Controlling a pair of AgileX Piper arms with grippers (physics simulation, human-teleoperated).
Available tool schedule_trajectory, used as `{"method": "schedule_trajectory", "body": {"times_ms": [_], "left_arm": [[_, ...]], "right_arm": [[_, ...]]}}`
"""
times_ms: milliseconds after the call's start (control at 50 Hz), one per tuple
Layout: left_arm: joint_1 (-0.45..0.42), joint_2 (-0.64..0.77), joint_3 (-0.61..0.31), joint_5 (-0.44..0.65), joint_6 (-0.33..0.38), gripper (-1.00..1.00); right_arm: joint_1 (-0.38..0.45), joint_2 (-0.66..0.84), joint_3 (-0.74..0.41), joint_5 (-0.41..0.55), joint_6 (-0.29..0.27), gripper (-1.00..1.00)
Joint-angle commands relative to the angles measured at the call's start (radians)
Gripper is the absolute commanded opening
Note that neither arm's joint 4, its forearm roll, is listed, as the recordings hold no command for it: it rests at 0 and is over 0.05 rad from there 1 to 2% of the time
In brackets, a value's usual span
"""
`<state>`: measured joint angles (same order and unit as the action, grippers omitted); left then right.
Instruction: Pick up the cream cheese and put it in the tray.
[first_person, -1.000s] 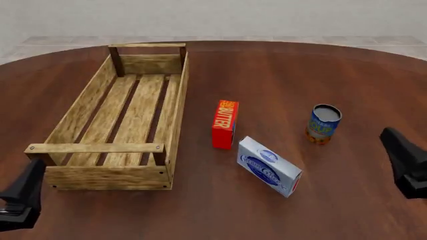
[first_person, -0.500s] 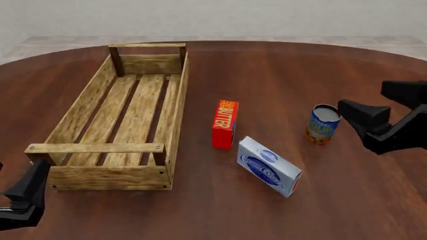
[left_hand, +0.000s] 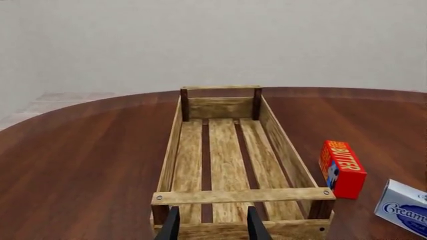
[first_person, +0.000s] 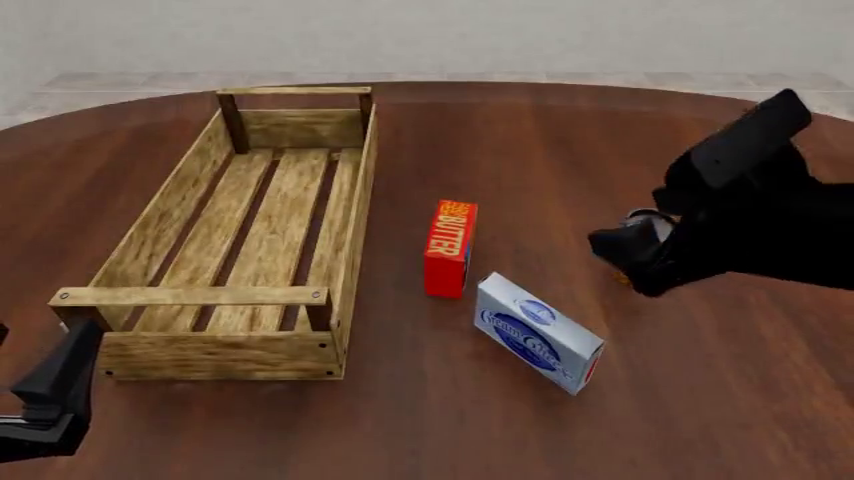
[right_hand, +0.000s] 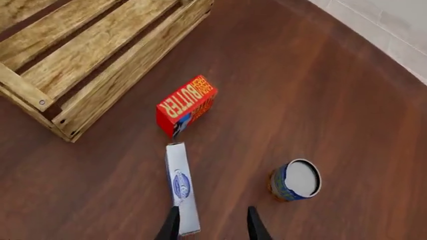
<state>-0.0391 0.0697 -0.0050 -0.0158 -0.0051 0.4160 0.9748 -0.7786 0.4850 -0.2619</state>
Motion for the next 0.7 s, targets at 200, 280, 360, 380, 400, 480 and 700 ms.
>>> {"method": "schedule_trajectory", "body": {"times_ms": [200, 280, 360, 380, 400, 480, 700], "left_arm": [[-0.029, 0.002, 0.003, 0.001, 0.005, 1.0], [-0.029, 0.0, 0.0, 0.005, 0.001, 1.0], [-0.028, -0.005, 0.0, 0.009, 0.0, 1.0], [-0.028, -0.005, 0.0, 0.01, 0.0, 1.0], [-0.028, -0.006, 0.001, 0.01, -0.001, 1.0], [-0.027, 0.009, 0.0, -0.003, -0.001, 1.0], [-0.028, 0.006, 0.001, 0.001, 0.004, 1.0]], "right_arm": [[-0.032, 0.254, -0.111, 0.019, -0.066, 1.0], [-0.034, 0.29, -0.136, 0.031, -0.081, 1.0], [-0.013, 0.311, -0.143, 0.044, -0.07, 1.0], [-0.013, 0.311, -0.143, 0.044, -0.07, 1.0], [-0.009, 0.314, -0.141, 0.044, -0.065, 1.0], [0.016, 0.32, -0.125, 0.046, -0.052, 1.0], [0.055, 0.32, -0.078, 0.037, -0.043, 1.0]]}}
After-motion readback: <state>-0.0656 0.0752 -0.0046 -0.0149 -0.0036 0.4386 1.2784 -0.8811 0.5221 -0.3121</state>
